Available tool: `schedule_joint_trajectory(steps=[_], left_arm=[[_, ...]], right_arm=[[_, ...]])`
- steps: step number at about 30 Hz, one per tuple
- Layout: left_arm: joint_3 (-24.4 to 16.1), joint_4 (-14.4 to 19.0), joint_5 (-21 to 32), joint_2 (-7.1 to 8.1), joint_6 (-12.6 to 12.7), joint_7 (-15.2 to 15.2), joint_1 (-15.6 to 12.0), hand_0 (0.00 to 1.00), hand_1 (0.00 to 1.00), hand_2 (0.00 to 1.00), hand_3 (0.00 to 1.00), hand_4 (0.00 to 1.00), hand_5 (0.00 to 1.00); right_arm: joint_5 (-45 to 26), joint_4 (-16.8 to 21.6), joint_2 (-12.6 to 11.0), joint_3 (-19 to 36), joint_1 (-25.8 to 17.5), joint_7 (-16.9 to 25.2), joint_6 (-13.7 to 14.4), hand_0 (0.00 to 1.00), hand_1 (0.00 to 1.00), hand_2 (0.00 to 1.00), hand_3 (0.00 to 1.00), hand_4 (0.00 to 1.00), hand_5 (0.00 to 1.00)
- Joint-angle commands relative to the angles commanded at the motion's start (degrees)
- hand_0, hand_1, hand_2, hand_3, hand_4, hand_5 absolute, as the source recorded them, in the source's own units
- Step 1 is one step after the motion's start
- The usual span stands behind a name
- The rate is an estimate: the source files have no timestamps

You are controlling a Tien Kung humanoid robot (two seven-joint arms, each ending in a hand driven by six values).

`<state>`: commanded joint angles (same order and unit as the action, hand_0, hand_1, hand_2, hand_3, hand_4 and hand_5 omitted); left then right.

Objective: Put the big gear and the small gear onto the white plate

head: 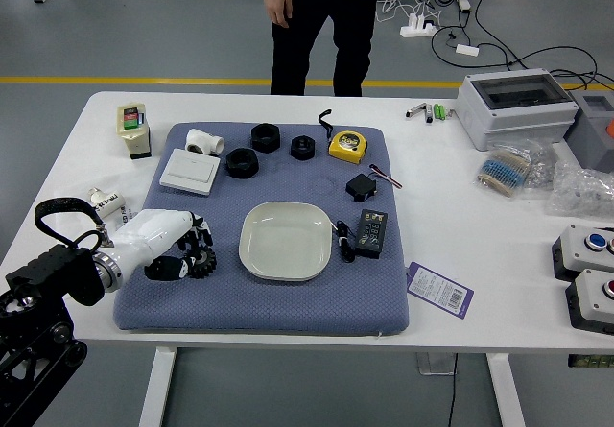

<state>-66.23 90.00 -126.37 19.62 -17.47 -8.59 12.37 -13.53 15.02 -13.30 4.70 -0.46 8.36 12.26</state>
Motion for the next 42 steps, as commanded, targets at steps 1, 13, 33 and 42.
schedule_joint_trajectory(steps=[1,13,33,42], left_arm=[[0.04,0.11,0.04,0.02,-0.20,-0.05,0.00,0.517,0.664,0.719,0.790,0.789,0.002],[0.72,-0.09,0.30,0.09,-1.38,-0.64,0.37,0.601,0.711,0.771,0.820,0.919,0.002],[3.33,-6.55,1.06,-0.33,-0.78,-0.09,4.83,0.554,0.696,0.758,0.811,0.812,0.002],[4.17,-5.76,1.37,0.04,-1.54,-0.45,4.76,0.511,0.651,0.708,0.791,0.778,0.002]], right_arm=[[0.01,0.00,0.00,0.00,-0.01,0.00,0.00,0.615,0.620,0.722,0.538,0.746,0.701],[0.05,0.01,0.02,0.32,0.10,-0.02,-0.01,0.616,0.621,0.723,0.538,0.747,0.703],[0.04,0.07,-0.05,0.49,0.74,-0.02,0.04,0.616,0.621,0.723,0.539,0.747,0.703],[0.05,0.05,-0.06,0.46,0.84,-0.06,0.02,0.616,0.621,0.723,0.538,0.747,0.702]])
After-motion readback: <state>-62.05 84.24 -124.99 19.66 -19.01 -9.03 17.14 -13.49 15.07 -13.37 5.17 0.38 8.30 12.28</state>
